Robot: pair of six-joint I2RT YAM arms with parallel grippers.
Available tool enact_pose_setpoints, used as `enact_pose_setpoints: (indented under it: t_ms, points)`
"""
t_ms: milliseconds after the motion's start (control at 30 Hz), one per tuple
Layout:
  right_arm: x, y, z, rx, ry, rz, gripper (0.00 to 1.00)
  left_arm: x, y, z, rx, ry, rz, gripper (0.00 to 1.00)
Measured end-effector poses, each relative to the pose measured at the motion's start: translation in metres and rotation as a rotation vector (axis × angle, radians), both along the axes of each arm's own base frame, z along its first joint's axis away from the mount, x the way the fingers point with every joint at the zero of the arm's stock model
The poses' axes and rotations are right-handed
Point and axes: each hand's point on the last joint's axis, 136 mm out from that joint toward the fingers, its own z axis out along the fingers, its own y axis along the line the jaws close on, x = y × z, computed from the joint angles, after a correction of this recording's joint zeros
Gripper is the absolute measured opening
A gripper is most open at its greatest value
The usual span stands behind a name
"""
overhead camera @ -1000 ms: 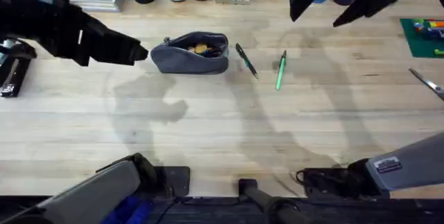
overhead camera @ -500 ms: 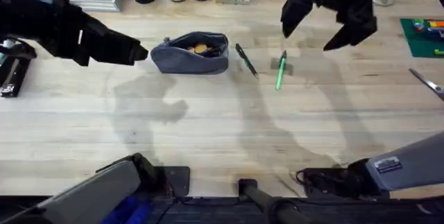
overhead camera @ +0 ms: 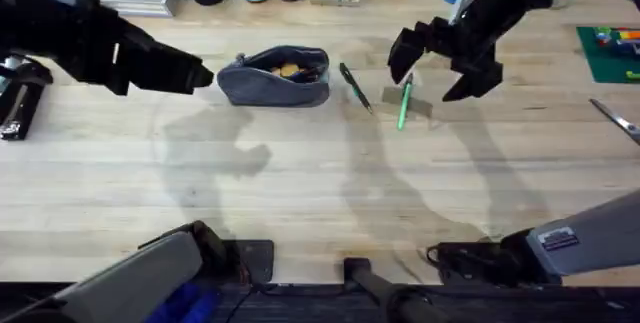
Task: Unzip the bag, pick up the pens from the table one at a time and place them inside, then zip the bag closed.
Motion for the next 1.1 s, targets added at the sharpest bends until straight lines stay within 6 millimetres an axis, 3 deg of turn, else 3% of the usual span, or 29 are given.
enact_pose_setpoints:
  t_ms: [800, 1100]
  points:
    - [0.012, 0.007, -0.068, -0.091, 0.072, -0.023, 0.944, 0.000, 0.000, 0.000, 0.000, 0.000, 0.000, 0.995]
    - [0.014, 0.011, -0.076, -0.117, 0.069, -0.006, 0.913, 0.000, 0.000, 0.000, 0.000, 0.000, 0.000, 0.995]
